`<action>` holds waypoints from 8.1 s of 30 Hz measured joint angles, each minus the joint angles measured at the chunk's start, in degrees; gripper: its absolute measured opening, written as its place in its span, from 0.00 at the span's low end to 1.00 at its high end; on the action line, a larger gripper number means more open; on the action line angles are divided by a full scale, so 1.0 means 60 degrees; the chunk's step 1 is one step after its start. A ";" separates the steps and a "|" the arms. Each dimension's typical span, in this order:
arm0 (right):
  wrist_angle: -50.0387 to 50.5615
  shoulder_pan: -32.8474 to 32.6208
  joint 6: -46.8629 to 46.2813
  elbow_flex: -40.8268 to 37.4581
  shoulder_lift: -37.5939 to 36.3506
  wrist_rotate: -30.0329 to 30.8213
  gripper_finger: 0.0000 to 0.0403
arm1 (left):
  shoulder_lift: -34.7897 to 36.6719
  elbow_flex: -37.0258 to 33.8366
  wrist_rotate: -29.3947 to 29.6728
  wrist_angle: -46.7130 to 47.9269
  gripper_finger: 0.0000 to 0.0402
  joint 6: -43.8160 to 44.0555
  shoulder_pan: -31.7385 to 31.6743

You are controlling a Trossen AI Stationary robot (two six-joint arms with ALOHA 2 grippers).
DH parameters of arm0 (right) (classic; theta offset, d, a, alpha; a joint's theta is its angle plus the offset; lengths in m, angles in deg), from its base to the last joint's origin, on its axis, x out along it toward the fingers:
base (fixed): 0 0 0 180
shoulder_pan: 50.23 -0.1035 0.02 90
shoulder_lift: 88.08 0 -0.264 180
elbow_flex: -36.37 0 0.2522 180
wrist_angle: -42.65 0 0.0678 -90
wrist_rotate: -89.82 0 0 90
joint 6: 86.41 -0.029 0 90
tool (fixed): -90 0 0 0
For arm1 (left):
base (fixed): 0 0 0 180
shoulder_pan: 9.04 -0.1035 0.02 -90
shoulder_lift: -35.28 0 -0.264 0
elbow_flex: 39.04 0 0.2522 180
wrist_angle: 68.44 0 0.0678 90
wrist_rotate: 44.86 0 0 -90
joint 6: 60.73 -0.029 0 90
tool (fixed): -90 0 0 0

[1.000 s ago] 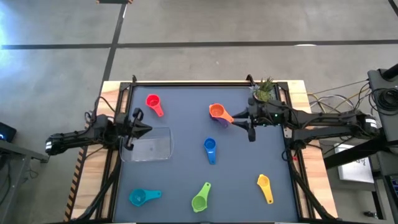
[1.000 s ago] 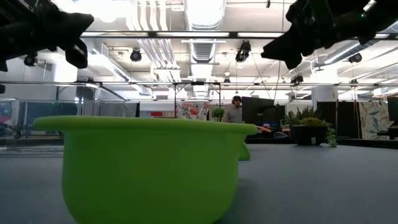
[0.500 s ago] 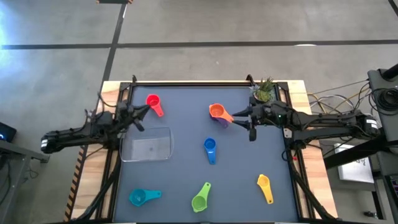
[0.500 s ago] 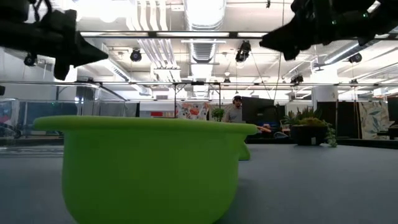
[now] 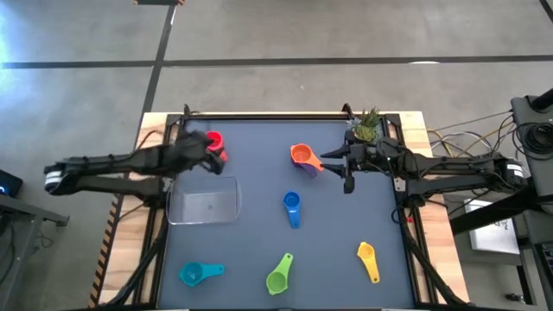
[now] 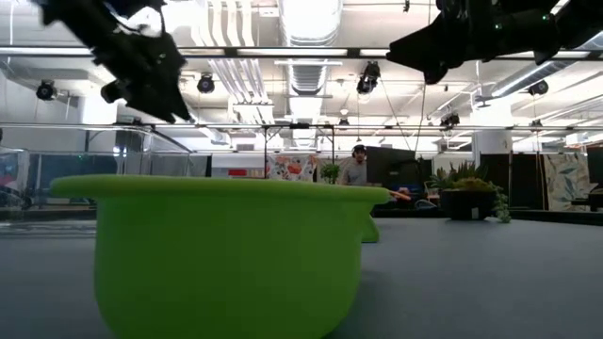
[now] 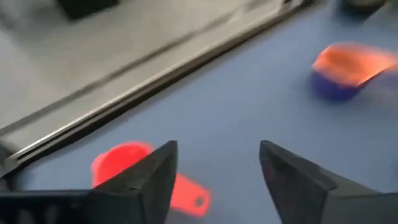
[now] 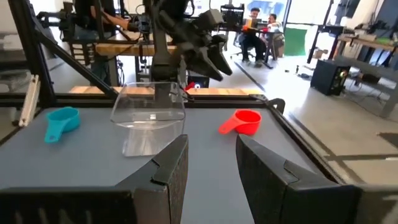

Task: Nest measuring cups in basket
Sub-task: Stack the red measuring cup on top of the orange measuring cup

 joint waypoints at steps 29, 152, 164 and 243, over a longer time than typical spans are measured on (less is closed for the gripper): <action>0.1174 -0.0022 -0.0255 -0.0014 -0.0140 -0.0033 0.31 | -0.4322 0.2320 -0.3659 0.2647 0.62 -0.3822 -0.4646; -0.5032 -0.0026 0.2313 0.2195 0.6459 0.1741 0.83 | -0.6781 0.5766 -0.2621 0.0326 0.00 -0.4800 0.0690; -0.4019 -0.0022 0.2599 0.2477 0.7052 0.1793 0.81 | -0.7192 0.5759 -0.2789 0.0313 0.00 -0.4797 0.0720; -0.1428 -0.0579 0.4921 0.3243 0.6761 0.3300 0.62 | -0.7330 0.5766 -0.3055 0.0574 0.00 -0.4604 0.0724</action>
